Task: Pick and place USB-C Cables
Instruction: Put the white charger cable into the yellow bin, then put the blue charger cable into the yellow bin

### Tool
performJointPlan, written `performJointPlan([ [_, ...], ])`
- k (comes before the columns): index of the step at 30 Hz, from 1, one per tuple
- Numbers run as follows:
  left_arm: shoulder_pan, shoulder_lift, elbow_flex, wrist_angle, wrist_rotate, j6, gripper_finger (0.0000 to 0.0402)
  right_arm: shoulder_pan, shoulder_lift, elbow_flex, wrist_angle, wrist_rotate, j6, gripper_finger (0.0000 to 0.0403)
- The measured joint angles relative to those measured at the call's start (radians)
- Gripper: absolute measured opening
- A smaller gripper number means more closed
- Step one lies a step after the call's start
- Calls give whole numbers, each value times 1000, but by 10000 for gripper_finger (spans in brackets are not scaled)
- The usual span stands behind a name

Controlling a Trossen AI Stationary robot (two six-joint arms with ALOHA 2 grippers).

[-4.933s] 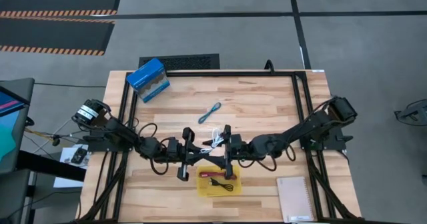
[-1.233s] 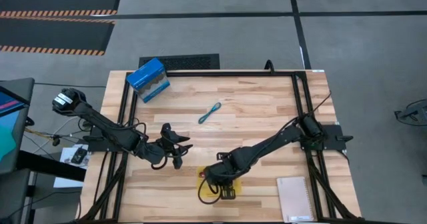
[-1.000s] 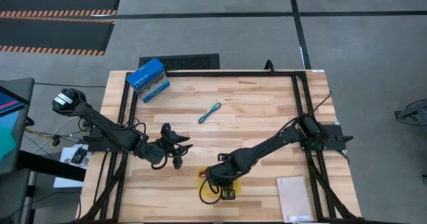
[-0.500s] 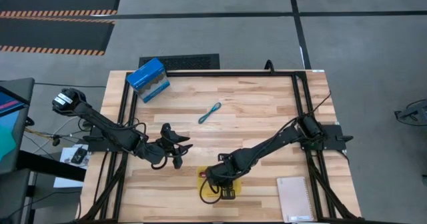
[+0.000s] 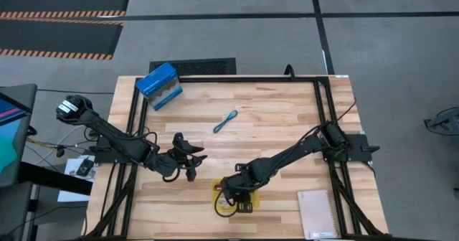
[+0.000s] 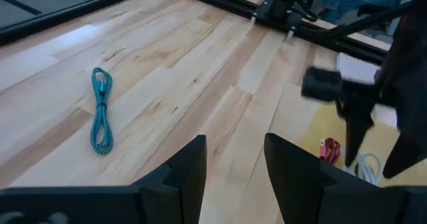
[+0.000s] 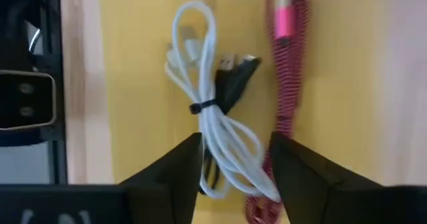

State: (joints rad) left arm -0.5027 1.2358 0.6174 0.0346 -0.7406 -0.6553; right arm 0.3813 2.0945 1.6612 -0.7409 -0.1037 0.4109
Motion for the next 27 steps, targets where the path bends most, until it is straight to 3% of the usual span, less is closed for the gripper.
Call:
performJointPlan([
  [8,76,0,0,32,56,4,139,-48,-156,33,-128,6,-1,219],
  [13,170,1,0,38,84,92,148,-32,-274,34,-180,84,-1,217],
  [19,276,40,1,70,130,213,195,52,-387,34,-195,192,14,221],
  [27,391,187,1,199,124,310,264,184,-451,34,-234,426,125,217],
])
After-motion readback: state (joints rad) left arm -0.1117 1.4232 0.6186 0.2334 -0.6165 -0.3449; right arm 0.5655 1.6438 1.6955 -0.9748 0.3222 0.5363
